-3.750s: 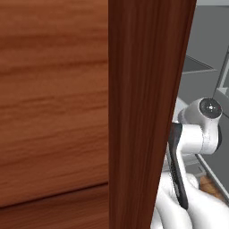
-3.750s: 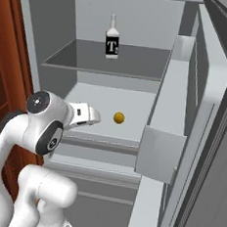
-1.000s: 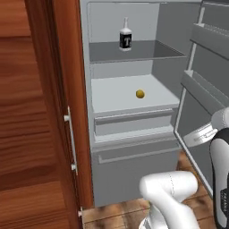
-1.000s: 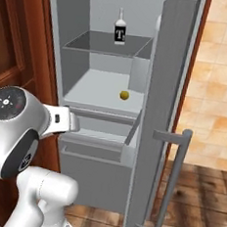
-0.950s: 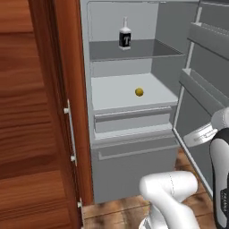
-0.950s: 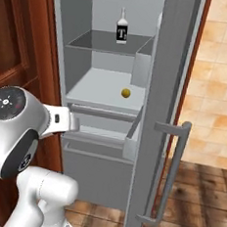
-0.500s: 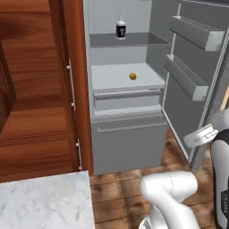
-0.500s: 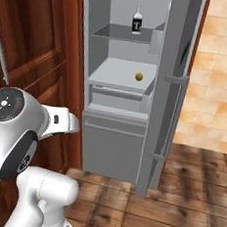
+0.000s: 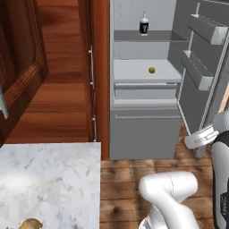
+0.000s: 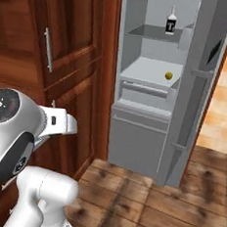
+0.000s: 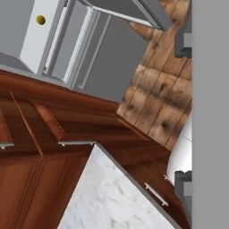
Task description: Place the liquor on the top shelf of the fridge to keep it out of children's reach, and place the lemon and onion on lower shelves for easy access.
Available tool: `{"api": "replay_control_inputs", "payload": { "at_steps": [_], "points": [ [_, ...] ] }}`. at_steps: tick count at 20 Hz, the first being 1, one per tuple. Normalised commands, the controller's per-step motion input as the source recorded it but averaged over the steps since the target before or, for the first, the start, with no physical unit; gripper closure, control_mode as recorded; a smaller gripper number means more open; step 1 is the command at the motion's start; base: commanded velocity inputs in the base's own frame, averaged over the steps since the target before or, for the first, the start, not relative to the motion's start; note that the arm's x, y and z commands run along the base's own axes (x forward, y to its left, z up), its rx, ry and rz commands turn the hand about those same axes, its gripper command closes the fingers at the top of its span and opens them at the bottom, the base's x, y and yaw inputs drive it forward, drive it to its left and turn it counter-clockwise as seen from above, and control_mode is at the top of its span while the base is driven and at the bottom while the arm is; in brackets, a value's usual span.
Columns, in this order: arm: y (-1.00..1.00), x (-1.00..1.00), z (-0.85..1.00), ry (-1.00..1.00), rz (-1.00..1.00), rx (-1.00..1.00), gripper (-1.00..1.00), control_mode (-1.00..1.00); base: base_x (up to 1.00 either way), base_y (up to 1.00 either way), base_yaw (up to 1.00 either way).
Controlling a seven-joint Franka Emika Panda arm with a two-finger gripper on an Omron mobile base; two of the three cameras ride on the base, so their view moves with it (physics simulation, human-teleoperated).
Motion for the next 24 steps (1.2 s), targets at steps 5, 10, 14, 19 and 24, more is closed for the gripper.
{"api": "replay_control_inputs", "payload": {
  "at_steps": [5, 10, 14, 19, 24],
  "points": [
    [0.0, 0.0, 0.0, 0.0, 0.0, 0.0, -1.0, 1.0, 0.0, -0.17, 0.69],
    [0.0, 0.0, 0.0, 0.0, 0.0, 0.0, -1.0, 1.0, 0.0, -0.24, 0.78],
    [0.0, 0.0, 0.0, 0.0, 0.0, 0.0, -1.0, 1.0, 0.0, -0.02, 0.8],
    [0.0, 0.0, 0.0, 0.0, 0.0, 0.0, -1.0, 1.0, 0.02, 0.14, 0.73],
    [0.0, 0.0, 0.0, 0.0, 0.0, 0.0, -1.0, 1.0, 0.19, 0.32, 0.66]
  ]
}}
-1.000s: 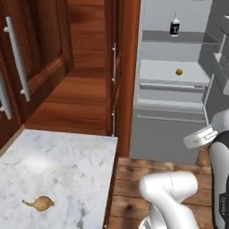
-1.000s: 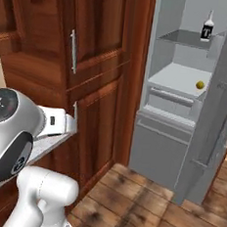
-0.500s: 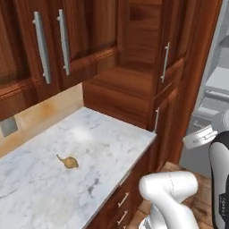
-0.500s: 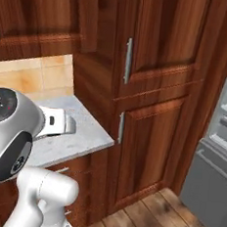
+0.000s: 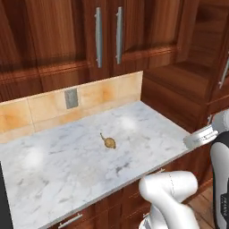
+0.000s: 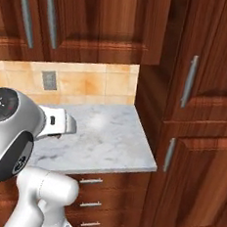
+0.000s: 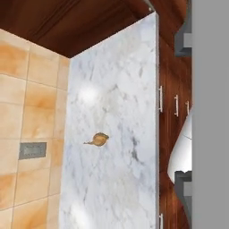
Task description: Place the liquor on the top shelf of the fridge to keep it out of children's reach, and place the lemon and onion on lower shelves for easy access.
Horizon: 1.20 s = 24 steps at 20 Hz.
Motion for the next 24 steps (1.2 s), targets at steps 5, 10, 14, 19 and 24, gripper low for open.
{"api": "replay_control_inputs", "payload": {
  "at_steps": [5, 10, 14, 19, 24],
  "points": [
    [0.0, 0.0, 0.0, 0.0, 0.0, 0.0, -1.0, 1.0, 0.18, 0.38, 0.63],
    [0.0, 0.0, 0.0, 0.0, 0.0, 0.0, -1.0, 1.0, 0.28, 0.36, 0.53],
    [0.0, 0.0, 0.0, 0.0, 0.0, 0.0, -1.0, 1.0, 0.29, 0.0, 0.19],
    [0.0, 0.17, -0.13, 0.0, -0.02, -0.01, -1.0, -1.0, 0.05, 0.0, 0.0],
    [0.0, 0.19, -0.29, 0.0, -0.12, 0.0, -1.0, -1.0, 0.0, 0.0, 0.0]
  ]
}}
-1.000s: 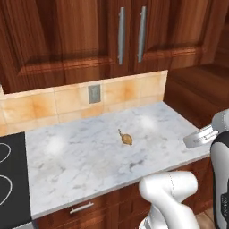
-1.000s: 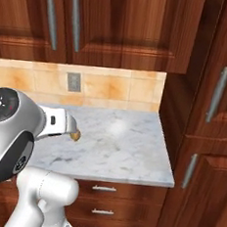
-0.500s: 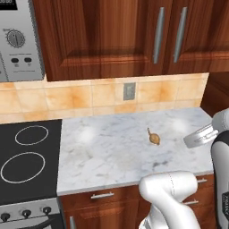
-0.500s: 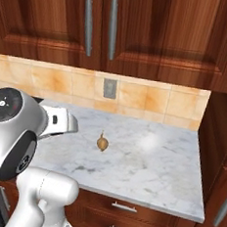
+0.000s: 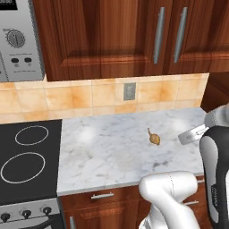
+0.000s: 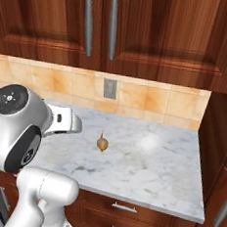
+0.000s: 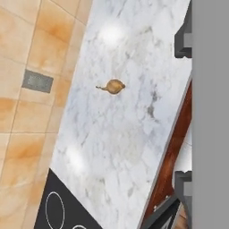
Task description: Place the liquor on the top shelf of the fridge to keep it out of children's reach, and place the lemon and onion on lower shelves for easy access.
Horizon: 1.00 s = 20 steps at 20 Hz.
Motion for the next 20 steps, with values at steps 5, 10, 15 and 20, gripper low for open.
{"api": "replay_control_inputs", "payload": {
  "at_steps": [5, 10, 15, 20],
  "points": [
    [-0.12, 0.22, -0.43, 0.04, -0.18, 0.0, -1.0, -1.0, 0.0, 0.0, 0.0],
    [-0.27, 0.34, -0.53, 0.13, -0.15, 0.0, -1.0, -1.0, 0.0, 0.0, 0.0],
    [-0.34, 0.44, -0.76, 0.12, -0.13, 0.09, -1.0, -1.0, 0.0, 0.0, 0.0],
    [0.0, 0.47, -0.56, 0.11, -0.05, 0.12, -1.0, -1.0, 0.0, 0.0, 0.0]
  ]
}}
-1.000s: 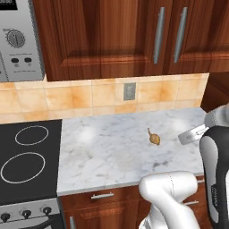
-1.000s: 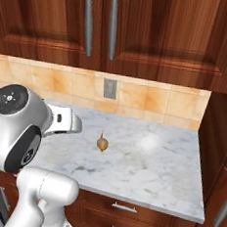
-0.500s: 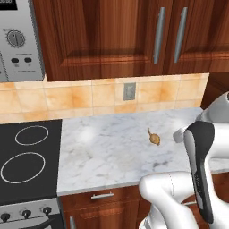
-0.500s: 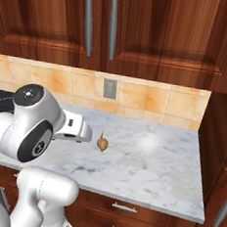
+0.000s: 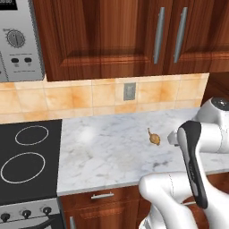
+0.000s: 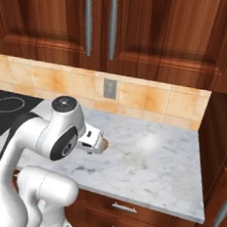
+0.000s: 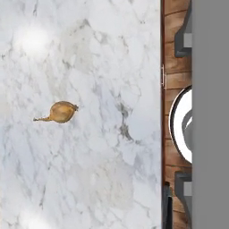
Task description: Place the liquor on the top shelf of the fridge to keep it out of children's reach, and place the lemon and onion on lower shelves for easy access.
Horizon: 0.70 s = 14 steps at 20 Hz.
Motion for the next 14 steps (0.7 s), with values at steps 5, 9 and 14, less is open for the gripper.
{"api": "replay_control_inputs", "payload": {
  "at_steps": [5, 9, 14],
  "points": [
    [0.09, 0.36, -0.17, 0.01, 0.0, 0.04, -1.0, -1.0, 0.0, 0.0, 0.0],
    [0.05, 0.41, -0.08, 0.0, 0.0, 0.0, -1.0, -1.0, 0.0, 0.0, 0.0],
    [0.0, 0.47, -0.14, 0.0, 0.0, 0.0, -1.0, -1.0, 0.0, 0.0, 0.0]
  ]
}}
